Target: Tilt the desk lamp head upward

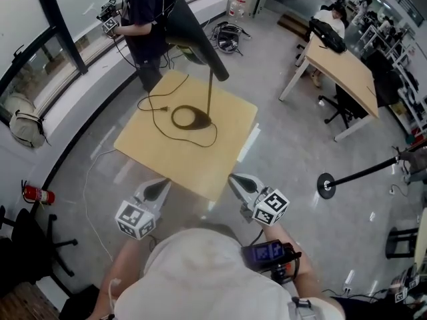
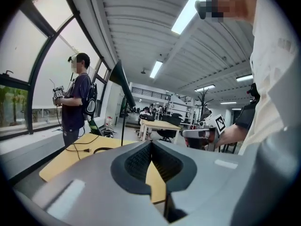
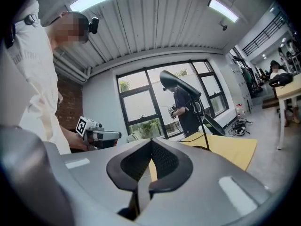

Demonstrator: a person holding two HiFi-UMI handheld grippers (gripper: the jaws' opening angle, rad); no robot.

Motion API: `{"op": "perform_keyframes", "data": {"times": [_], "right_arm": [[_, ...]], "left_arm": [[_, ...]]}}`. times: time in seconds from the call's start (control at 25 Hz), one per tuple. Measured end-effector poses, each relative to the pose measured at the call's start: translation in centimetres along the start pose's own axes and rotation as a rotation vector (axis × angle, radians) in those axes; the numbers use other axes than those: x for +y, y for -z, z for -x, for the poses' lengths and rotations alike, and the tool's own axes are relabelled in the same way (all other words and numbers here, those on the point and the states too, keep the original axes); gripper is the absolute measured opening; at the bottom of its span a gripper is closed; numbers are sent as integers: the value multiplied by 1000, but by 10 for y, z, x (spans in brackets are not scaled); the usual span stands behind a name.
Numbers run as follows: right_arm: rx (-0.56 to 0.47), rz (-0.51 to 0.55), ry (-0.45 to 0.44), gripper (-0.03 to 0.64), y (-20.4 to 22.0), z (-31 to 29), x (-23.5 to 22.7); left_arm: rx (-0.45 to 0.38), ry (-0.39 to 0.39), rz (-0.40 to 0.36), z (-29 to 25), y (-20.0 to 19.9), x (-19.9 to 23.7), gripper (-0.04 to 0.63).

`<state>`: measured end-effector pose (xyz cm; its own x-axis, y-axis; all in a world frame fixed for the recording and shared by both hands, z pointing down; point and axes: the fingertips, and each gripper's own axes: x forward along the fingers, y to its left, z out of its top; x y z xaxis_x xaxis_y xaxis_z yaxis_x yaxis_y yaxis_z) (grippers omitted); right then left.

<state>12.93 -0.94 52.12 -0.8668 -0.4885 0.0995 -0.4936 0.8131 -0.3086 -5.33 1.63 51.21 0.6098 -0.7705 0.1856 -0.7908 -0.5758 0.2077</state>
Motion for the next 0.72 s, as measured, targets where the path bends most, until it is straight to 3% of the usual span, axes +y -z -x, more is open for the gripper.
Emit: {"op": "perform_keyframes", "data": {"times": [0.72], "right_arm": [[36, 36, 13, 11, 15, 12, 33]], "left_arm": [[3, 10, -8, 13, 12, -26, 2]]}}
